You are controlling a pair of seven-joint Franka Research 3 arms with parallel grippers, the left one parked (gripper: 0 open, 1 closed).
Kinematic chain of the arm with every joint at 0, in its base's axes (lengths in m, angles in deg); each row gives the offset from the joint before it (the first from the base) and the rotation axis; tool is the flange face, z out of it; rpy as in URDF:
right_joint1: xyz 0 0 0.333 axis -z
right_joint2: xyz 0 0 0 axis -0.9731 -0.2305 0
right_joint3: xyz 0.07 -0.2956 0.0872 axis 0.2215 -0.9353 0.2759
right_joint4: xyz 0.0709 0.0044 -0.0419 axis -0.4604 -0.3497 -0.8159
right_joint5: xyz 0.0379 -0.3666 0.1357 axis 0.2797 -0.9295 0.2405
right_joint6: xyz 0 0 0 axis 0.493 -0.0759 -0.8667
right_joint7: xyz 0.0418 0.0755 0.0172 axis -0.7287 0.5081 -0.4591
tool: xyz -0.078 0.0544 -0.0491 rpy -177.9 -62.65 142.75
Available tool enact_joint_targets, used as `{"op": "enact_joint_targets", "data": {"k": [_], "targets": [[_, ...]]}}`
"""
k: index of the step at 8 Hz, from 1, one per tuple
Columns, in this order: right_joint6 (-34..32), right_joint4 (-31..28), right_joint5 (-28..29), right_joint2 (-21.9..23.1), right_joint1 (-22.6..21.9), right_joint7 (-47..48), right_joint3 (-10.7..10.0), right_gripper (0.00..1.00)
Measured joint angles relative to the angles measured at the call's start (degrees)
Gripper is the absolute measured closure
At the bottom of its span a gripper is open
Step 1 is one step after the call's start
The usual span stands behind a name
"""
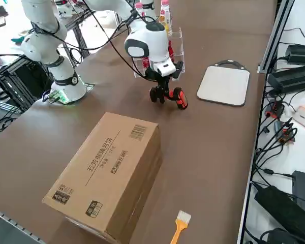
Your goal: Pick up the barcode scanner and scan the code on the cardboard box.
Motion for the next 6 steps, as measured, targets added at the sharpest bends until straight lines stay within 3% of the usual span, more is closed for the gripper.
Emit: {"op": "enact_joint_targets", "data": {"k": [2, 3, 6], "targets": [[0.0, 0.0, 0.0, 0.0, 0.0, 0.05, -0.01, 0.18], [0.0, 0.0, 0.0, 0.0, -0.02, 0.06, 0.0, 0.37], [-0.01, 0.02, 0.01, -0.09, -0.1, 0.12, 0.0, 0.53]]}}
